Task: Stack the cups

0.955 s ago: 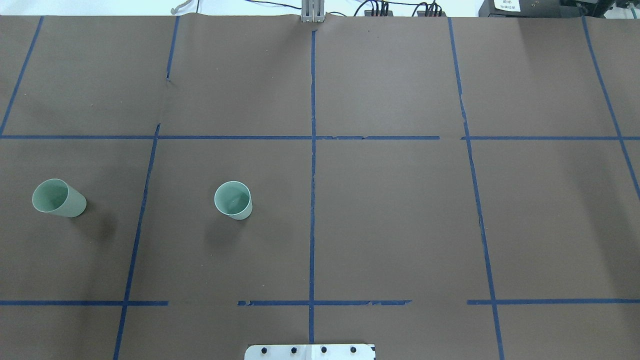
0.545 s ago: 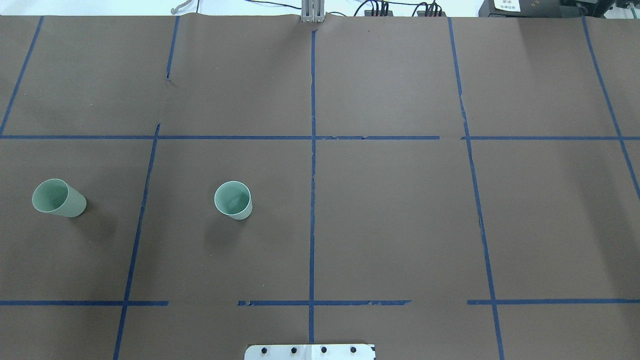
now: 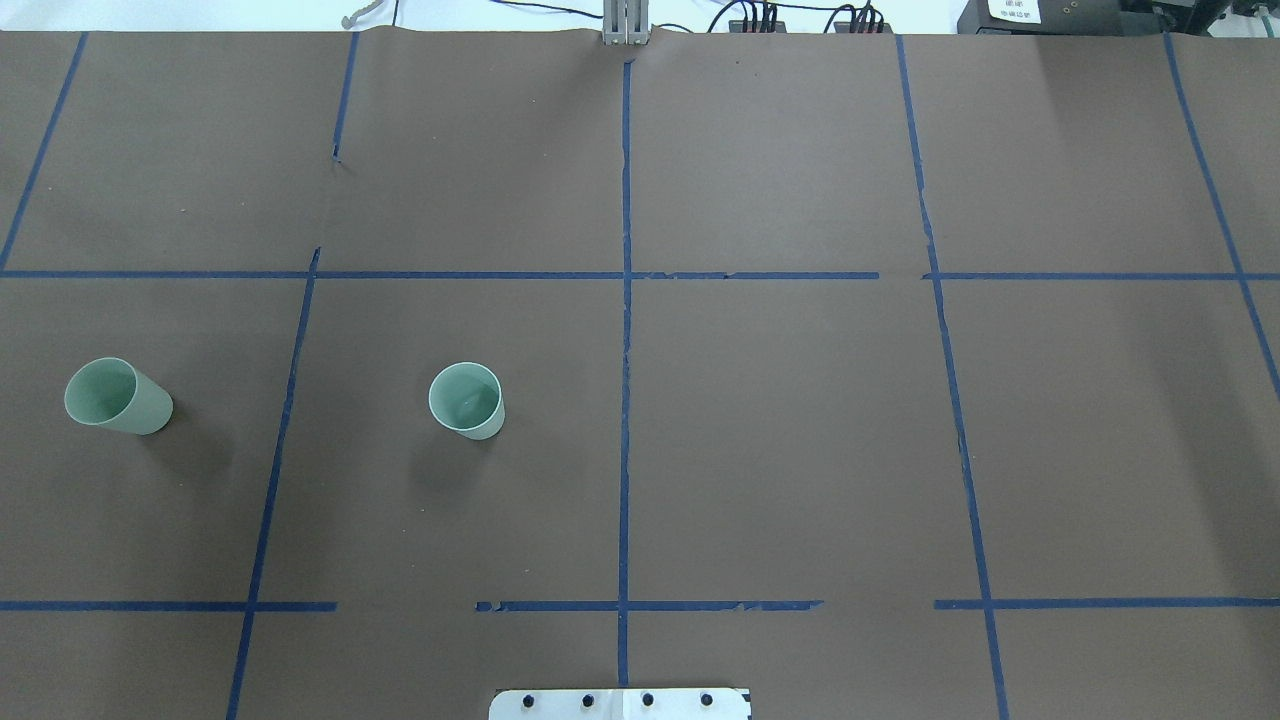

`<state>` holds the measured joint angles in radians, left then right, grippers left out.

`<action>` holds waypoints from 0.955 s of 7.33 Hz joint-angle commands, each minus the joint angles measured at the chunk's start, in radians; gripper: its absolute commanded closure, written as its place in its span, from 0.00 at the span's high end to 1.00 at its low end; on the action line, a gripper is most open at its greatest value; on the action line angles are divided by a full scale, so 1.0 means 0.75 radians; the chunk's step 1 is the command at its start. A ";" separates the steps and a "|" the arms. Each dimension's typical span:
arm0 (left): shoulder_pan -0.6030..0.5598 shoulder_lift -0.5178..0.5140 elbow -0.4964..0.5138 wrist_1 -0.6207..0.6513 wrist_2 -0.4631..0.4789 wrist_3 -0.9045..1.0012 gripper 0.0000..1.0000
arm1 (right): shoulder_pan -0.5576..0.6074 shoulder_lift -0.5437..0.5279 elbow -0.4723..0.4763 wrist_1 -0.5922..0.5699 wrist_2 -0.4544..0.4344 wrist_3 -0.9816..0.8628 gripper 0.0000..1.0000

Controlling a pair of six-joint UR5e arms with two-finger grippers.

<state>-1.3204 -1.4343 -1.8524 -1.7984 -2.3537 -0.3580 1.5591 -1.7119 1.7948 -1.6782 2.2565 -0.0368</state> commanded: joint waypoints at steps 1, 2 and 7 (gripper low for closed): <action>0.228 0.008 0.032 -0.281 0.131 -0.439 1.00 | -0.001 0.000 0.000 0.000 0.000 0.000 1.00; 0.305 0.008 0.054 -0.362 0.138 -0.548 1.00 | 0.001 0.000 0.000 0.000 0.000 0.000 1.00; 0.458 0.008 0.130 -0.500 0.195 -0.711 0.49 | 0.001 0.000 0.000 0.000 0.000 0.000 1.00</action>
<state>-0.9892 -1.4281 -1.7626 -2.1710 -2.2066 -0.8808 1.5592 -1.7120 1.7947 -1.6782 2.2565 -0.0368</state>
